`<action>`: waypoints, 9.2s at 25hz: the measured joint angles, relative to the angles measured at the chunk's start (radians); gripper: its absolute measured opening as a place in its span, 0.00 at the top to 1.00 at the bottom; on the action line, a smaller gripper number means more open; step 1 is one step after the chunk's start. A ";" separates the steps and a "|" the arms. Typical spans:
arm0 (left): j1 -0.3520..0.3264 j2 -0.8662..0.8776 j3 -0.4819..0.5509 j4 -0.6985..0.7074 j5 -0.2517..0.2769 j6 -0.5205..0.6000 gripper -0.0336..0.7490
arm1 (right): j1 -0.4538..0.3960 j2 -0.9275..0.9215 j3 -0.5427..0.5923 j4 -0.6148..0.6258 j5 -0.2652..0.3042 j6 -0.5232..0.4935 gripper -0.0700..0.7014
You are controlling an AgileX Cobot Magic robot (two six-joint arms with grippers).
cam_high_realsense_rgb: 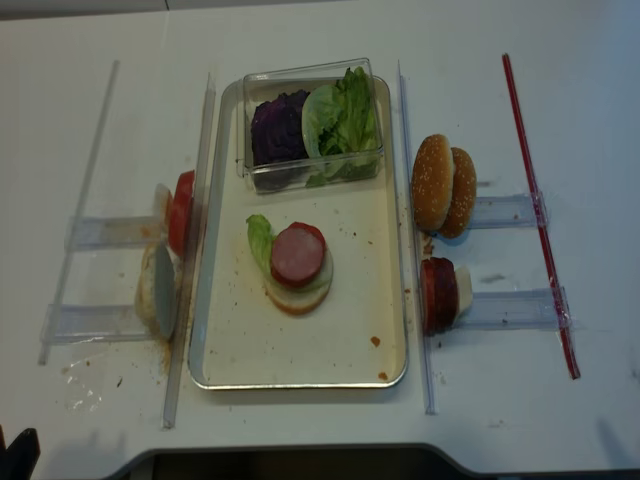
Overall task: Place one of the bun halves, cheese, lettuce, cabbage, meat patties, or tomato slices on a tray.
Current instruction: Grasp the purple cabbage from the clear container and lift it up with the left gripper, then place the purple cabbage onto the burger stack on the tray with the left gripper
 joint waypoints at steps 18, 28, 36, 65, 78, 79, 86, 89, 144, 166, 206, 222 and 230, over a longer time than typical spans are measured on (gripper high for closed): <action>0.000 0.000 0.000 0.000 0.000 0.000 0.67 | 0.000 0.000 0.000 0.000 0.000 0.000 0.32; 0.000 0.000 0.000 0.000 0.000 0.000 0.67 | 0.000 0.000 0.000 0.000 0.000 0.000 0.32; 0.000 0.002 0.000 0.000 0.006 -0.002 0.52 | 0.000 0.000 0.000 0.000 0.000 0.000 0.32; -0.083 1.267 -0.837 -0.088 0.080 0.053 0.32 | 0.000 0.000 0.000 0.000 0.000 0.002 0.32; -0.290 1.780 -1.246 -0.049 0.073 0.045 0.32 | 0.000 0.000 0.000 0.000 0.000 0.002 0.32; -0.303 1.814 -1.265 -0.048 0.073 0.045 0.32 | 0.000 0.000 0.000 0.000 0.000 0.002 0.32; -0.334 1.992 -1.386 -0.032 0.068 0.044 0.32 | 0.000 0.000 0.000 0.000 0.000 0.002 0.32; -0.334 2.040 -1.421 -0.032 0.068 0.042 0.32 | 0.000 0.000 0.000 0.000 0.000 0.000 0.32; -0.340 2.222 -1.584 -0.048 0.057 0.075 0.93 | 0.000 0.000 0.000 0.000 0.000 -0.004 0.32; -0.342 2.133 -1.584 -0.046 0.064 -0.001 0.94 | 0.000 0.000 0.000 0.000 0.000 -0.004 0.32; -0.470 1.659 -0.994 -0.064 0.066 -0.053 0.94 | 0.000 0.000 0.000 0.000 0.000 0.001 0.32; -0.584 1.799 -0.994 -0.028 0.052 -0.053 0.94 | 0.000 0.000 0.000 0.000 0.000 -0.001 0.32; -0.584 1.809 -0.994 -0.009 0.043 -0.053 0.93 | 0.000 0.000 0.000 0.000 0.000 -0.001 0.32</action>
